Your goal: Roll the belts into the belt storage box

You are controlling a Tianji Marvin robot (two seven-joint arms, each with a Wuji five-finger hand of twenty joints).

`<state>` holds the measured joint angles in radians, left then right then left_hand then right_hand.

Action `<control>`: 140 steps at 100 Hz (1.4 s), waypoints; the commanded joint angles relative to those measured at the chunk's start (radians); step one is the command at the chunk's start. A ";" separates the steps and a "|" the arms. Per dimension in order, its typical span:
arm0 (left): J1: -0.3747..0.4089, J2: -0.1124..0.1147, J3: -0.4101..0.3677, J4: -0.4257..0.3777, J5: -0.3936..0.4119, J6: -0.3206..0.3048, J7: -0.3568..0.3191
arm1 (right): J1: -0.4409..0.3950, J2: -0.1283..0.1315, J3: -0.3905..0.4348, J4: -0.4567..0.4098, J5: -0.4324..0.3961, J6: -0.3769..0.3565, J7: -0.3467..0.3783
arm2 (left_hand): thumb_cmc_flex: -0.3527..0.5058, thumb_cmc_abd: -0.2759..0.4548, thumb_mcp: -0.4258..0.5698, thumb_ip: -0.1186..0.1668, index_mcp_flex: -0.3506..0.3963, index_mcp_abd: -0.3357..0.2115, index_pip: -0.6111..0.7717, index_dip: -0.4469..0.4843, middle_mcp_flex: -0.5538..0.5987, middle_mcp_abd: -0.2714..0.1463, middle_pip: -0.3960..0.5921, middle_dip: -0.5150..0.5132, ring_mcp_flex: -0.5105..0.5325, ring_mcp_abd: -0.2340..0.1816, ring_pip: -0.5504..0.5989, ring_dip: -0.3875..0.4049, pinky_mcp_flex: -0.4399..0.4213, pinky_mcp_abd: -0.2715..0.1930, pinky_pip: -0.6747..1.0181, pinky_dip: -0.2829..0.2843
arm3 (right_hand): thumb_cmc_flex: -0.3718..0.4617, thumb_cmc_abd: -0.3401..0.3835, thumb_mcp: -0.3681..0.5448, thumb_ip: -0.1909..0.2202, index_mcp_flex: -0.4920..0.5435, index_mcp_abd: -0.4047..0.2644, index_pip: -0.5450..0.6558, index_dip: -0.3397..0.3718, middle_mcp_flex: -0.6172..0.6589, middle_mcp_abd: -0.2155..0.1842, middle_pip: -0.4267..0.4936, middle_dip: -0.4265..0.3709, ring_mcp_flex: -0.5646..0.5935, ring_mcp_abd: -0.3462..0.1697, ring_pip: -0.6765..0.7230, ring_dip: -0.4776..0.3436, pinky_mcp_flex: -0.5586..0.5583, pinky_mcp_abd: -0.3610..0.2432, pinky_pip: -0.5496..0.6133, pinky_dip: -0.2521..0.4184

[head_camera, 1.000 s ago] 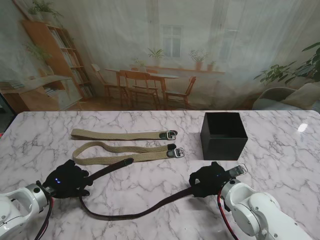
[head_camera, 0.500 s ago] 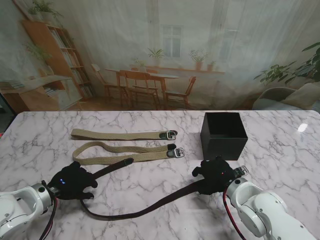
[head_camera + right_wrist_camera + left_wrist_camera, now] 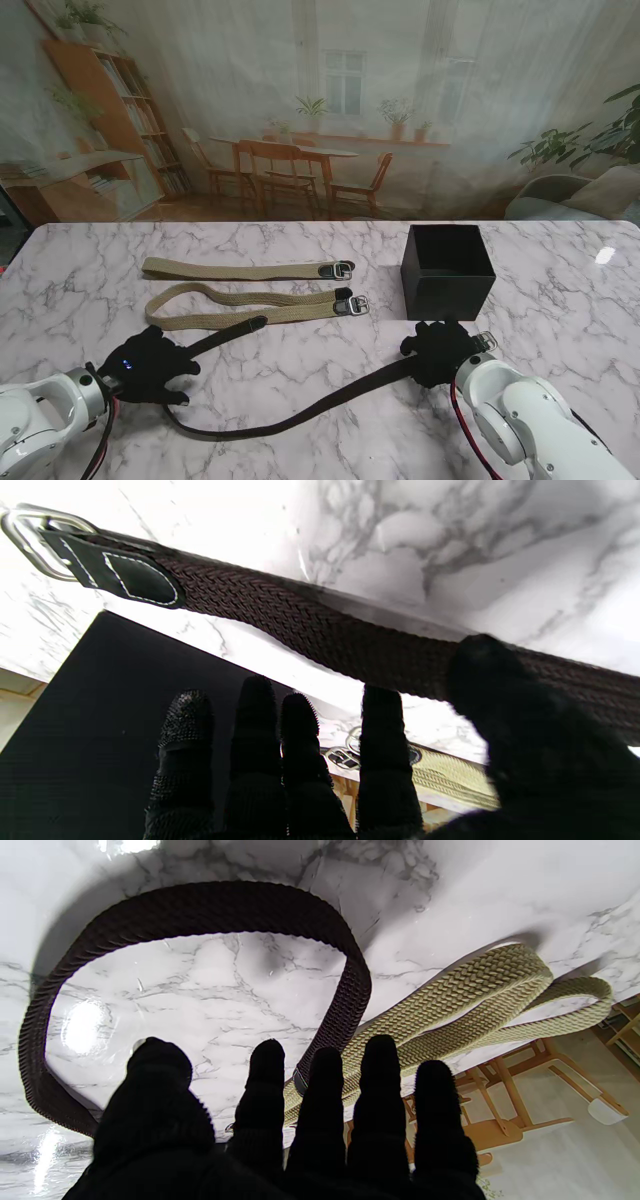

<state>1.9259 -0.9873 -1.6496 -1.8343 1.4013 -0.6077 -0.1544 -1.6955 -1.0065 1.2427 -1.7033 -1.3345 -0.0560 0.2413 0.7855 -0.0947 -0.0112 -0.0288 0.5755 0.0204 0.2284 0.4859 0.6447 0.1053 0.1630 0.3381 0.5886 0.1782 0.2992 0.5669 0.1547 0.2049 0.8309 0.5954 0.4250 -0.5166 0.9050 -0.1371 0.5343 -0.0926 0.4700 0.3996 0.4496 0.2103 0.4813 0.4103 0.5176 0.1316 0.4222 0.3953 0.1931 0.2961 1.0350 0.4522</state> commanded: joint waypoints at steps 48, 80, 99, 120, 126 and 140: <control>-0.001 0.000 0.013 0.006 0.002 0.023 -0.034 | 0.036 -0.005 -0.059 0.084 -0.015 0.088 -0.124 | -0.015 -0.001 -0.008 0.014 0.025 0.012 0.005 0.002 -0.016 0.022 -0.009 -0.012 -0.021 0.022 -0.026 -0.007 -0.015 0.048 -0.034 0.002 | 0.124 -0.189 0.098 -0.135 0.178 -0.343 0.603 0.280 0.427 -0.163 0.093 0.026 0.177 -0.017 -0.058 -0.043 0.067 0.037 0.027 -0.006; -0.003 0.000 0.008 -0.006 0.017 0.012 -0.014 | 0.051 -0.020 -0.081 0.114 0.052 0.124 -0.264 | -0.002 0.026 -0.006 0.014 0.033 0.023 0.016 0.010 0.001 0.022 -0.002 -0.008 -0.011 0.018 -0.019 -0.005 -0.007 0.048 -0.027 0.009 | 0.187 -0.150 0.124 -0.139 0.142 -0.237 0.500 -0.029 0.891 -0.238 0.319 0.147 0.509 -0.156 0.074 0.066 0.233 -0.026 0.130 -0.008; -0.021 0.000 0.037 0.000 -0.011 0.010 -0.040 | 0.076 -0.015 -0.115 0.135 0.023 0.162 -0.230 | 0.001 0.046 -0.009 0.013 0.016 0.032 0.006 0.005 0.004 0.025 -0.001 -0.007 -0.007 0.024 -0.014 -0.001 -0.004 0.045 -0.019 0.014 | 0.173 -0.123 0.079 -0.137 0.184 -0.194 0.505 -0.088 0.905 -0.249 0.241 0.105 0.528 -0.143 0.060 0.072 0.237 -0.031 0.145 -0.011; -0.036 0.001 0.062 0.006 -0.039 0.011 -0.078 | 0.075 -0.010 -0.122 0.136 0.005 0.163 -0.193 | -0.009 0.057 -0.014 0.011 0.013 0.030 0.000 0.001 0.009 0.024 0.000 -0.006 -0.003 0.023 -0.011 0.002 -0.010 0.048 -0.021 0.013 | 0.140 -0.124 0.049 -0.135 0.168 -0.195 0.490 -0.074 0.846 -0.281 0.088 0.074 0.502 -0.128 0.025 0.067 0.225 -0.032 0.138 -0.014; -0.038 0.001 0.063 0.008 -0.038 0.010 -0.073 | 0.065 -0.010 -0.109 0.122 0.005 0.153 -0.181 | -0.006 0.061 -0.012 0.011 0.012 0.029 -0.001 0.001 0.007 0.023 -0.001 -0.006 -0.003 0.024 -0.011 0.002 -0.010 0.049 -0.022 0.012 | 0.039 -0.108 0.033 -0.117 0.170 -0.135 0.383 -0.034 0.786 -0.244 0.037 0.076 0.476 -0.105 0.007 0.067 0.209 -0.022 0.129 -0.012; -0.039 0.001 0.054 0.005 -0.022 0.012 -0.053 | 0.030 -0.015 -0.068 0.083 0.017 0.133 -0.195 | 0.005 0.066 -0.010 0.012 0.020 0.033 0.003 0.002 0.009 0.024 0.001 -0.005 -0.002 0.024 -0.010 0.003 -0.011 0.052 -0.023 0.012 | -0.103 -0.040 -0.001 0.007 0.176 -0.045 0.215 0.065 0.688 -0.189 0.022 0.076 0.437 -0.075 0.003 0.068 0.192 -0.014 0.126 -0.001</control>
<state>1.8872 -0.9855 -1.5903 -1.8274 1.3693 -0.5940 -0.2066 -1.6414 -1.0212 1.1617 -1.5928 -1.3237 0.0841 0.0592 0.7874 -0.0631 -0.0101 -0.0288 0.5966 0.0304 0.2352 0.4871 0.6447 0.1062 0.1630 0.3381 0.5886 0.1789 0.2981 0.5659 0.1540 0.2148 0.8190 0.5957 0.3753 -0.5812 0.9348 -0.1655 0.7038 -0.1757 0.7220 0.4291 1.1668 -0.0051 0.5099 0.4869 0.9721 0.0347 0.4605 0.4519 0.4033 0.2720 1.1584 0.4506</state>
